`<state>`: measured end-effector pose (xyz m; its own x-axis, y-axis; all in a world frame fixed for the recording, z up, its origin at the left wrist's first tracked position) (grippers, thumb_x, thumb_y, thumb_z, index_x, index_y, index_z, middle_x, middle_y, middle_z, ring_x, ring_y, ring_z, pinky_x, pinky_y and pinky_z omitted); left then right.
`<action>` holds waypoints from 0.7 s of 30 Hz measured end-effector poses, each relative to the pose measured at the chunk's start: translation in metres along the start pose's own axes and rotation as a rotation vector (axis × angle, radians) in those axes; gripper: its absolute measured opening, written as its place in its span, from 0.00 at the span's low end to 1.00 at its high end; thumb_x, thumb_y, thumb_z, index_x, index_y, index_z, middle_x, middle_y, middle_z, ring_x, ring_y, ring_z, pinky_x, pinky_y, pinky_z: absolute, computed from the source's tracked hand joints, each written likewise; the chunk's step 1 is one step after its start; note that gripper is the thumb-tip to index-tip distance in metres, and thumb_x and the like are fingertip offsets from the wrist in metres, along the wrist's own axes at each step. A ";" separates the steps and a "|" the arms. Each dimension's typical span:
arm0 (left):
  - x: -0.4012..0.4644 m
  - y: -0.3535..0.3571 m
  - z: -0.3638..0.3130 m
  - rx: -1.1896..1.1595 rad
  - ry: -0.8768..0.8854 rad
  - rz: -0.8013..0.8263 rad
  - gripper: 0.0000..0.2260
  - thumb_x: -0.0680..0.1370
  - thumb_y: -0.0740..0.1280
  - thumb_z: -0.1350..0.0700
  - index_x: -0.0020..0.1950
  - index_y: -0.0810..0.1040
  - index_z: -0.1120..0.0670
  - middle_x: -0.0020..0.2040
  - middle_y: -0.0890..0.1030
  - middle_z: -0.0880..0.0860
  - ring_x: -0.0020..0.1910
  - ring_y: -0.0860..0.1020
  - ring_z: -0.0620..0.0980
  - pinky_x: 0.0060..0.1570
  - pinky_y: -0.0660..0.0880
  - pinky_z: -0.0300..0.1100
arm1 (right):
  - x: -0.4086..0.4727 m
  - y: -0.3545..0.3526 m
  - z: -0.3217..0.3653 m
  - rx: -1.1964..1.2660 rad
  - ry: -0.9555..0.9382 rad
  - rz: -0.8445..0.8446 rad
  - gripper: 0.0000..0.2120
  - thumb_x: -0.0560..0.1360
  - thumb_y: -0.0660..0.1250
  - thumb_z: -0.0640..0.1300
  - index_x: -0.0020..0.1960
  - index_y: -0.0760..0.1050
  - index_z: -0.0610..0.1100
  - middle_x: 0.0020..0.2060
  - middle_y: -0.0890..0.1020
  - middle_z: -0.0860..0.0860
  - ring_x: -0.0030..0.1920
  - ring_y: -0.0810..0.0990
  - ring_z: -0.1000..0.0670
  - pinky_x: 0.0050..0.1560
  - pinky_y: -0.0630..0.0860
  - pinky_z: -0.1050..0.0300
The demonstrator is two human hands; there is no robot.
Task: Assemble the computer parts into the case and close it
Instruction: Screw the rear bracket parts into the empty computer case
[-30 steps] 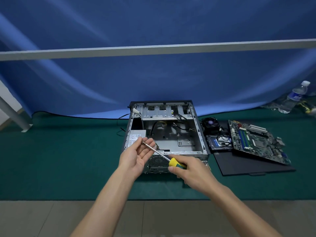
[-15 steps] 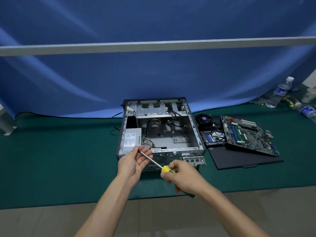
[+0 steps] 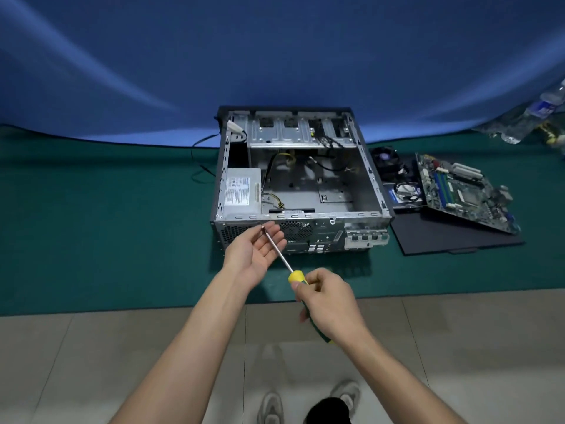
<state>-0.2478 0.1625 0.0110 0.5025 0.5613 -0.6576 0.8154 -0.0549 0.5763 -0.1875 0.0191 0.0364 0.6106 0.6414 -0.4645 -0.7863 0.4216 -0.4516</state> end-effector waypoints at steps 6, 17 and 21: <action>0.014 -0.005 0.007 -0.054 0.020 -0.035 0.12 0.82 0.57 0.60 0.46 0.76 0.64 0.32 0.83 0.56 0.30 0.83 0.50 0.28 0.79 0.41 | 0.005 0.032 -0.006 -0.024 0.007 -0.058 0.10 0.78 0.64 0.50 0.41 0.68 0.49 0.39 0.78 0.48 0.43 0.82 0.41 0.40 0.74 0.52; 0.016 -0.008 -0.004 0.006 -0.019 -0.012 0.13 0.83 0.55 0.60 0.46 0.75 0.64 0.31 0.83 0.56 0.28 0.82 0.49 0.28 0.80 0.41 | 0.004 0.046 0.000 -0.008 0.020 -0.075 0.08 0.78 0.64 0.50 0.47 0.71 0.46 0.38 0.77 0.48 0.43 0.82 0.41 0.43 0.76 0.51; 0.015 -0.005 -0.008 0.044 -0.029 -0.019 0.14 0.83 0.54 0.61 0.45 0.75 0.65 0.30 0.82 0.56 0.27 0.81 0.49 0.28 0.79 0.40 | 0.003 0.048 0.005 0.004 0.046 -0.074 0.10 0.78 0.64 0.50 0.45 0.71 0.44 0.37 0.78 0.48 0.42 0.82 0.42 0.42 0.76 0.51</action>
<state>-0.2464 0.1780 0.0021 0.4948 0.5385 -0.6821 0.8362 -0.0812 0.5424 -0.2241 0.0446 0.0175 0.6709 0.5781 -0.4644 -0.7390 0.4694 -0.4832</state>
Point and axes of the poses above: each hand's wrist, its own x-axis towards the middle knuckle, its own y-axis out of the palm, z = x × y, the point moved 2 cm from there along x, towards the middle knuckle
